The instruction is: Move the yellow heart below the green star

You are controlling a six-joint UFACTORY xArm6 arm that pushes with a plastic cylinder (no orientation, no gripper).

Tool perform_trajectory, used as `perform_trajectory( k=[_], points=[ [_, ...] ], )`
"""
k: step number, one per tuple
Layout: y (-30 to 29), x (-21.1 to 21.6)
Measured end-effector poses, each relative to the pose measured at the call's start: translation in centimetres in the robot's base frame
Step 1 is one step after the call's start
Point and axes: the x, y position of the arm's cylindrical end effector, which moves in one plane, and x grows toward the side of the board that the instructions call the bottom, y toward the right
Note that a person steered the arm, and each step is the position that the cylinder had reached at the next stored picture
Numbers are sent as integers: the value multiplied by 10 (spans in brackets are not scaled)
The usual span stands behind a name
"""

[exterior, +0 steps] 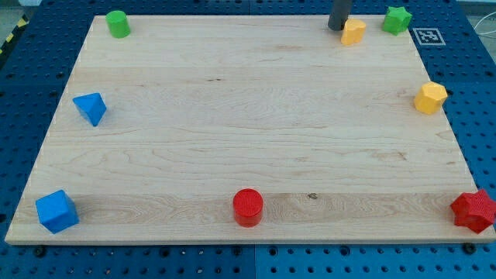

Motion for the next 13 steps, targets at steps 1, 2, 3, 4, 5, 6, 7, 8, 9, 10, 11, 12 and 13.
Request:
perform_trajectory(
  k=[1,2,3,4,5,6,7,8,9,10,11,12,13],
  points=[
    [-19,7],
    [-12,12],
    [18,12],
    [43,17],
    [44,31],
    [44,27],
    [44,22],
    [49,15],
    [69,15],
    [82,15],
    [85,15],
    [69,15],
    [67,15]
  ],
)
